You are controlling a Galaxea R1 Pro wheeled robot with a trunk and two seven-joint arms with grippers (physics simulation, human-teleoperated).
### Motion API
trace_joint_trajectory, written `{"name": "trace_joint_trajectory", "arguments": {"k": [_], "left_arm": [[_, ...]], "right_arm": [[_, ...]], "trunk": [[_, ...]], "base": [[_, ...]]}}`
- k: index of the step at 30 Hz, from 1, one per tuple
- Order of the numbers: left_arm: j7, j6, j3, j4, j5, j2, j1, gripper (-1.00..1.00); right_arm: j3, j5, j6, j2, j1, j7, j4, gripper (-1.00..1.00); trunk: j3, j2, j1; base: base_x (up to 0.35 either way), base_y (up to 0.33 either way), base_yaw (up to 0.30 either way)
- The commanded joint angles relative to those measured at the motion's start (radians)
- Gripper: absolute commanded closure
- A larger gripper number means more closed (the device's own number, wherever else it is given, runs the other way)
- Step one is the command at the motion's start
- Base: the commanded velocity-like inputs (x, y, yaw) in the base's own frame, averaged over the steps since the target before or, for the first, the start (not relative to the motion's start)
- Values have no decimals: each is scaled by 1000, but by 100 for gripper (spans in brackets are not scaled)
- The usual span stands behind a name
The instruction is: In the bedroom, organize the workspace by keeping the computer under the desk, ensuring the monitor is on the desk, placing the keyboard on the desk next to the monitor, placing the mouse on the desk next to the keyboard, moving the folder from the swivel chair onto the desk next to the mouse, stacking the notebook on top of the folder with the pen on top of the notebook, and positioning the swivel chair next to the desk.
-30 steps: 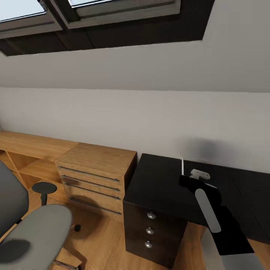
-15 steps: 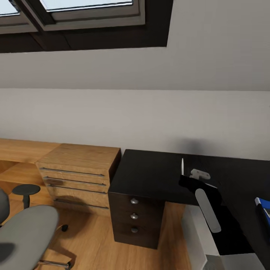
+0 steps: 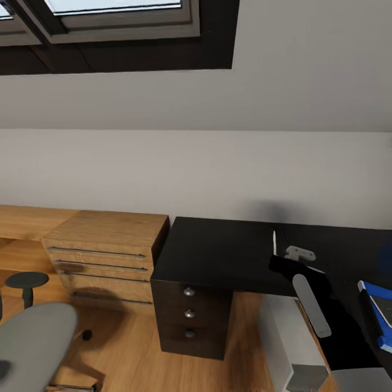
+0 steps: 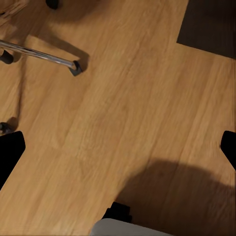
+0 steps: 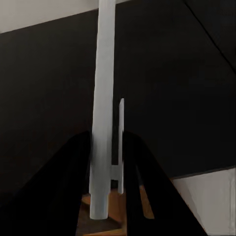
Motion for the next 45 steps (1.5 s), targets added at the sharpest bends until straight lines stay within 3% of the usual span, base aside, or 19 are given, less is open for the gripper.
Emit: {"name": "trace_joint_trajectory", "arguments": {"k": [1,10,16,24,33,35,38,45], "left_arm": [[6,5,-2,-3,6,0,0,-100],[6,5,-2,-3,6,0,0,-100],[6,5,-2,-3,6,0,0,-100],[6,5,-2,-2,6,0,0,-100],[6,5,-2,-1,6,0,0,-100],[6,5,-2,-1,6,0,0,-100],[7,5,-2,-1,7,0,0,-100],[10,5,-1,-1,6,0,0,-100]], "right_arm": [[2,-14,1,-21,-1,-9,1,100],[-6,-37,14,-104,-1,-1,16,100],[-10,-39,17,-136,-1,28,49,100],[-20,-38,18,-199,-2,77,88,100],[-61,-18,11,-220,-3,87,111,100],[-63,-3,9,-221,-3,87,113,100],[-68,71,-16,-221,-3,87,119,100],[-60,104,-35,-217,-3,87,131,100]], "trunk": [[-1,-1,0],[2,-1,0],[4,-1,0],[6,-1,0],[9,-1,0],[10,-1,0],[11,-1,0],[11,-1,0]], "base": [[0,0,-268],[0,0,-283],[0,0,-290],[0,0,-290],[0,0,-291],[0,0,-290],[0,0,-267],[0,0,-67]]}}
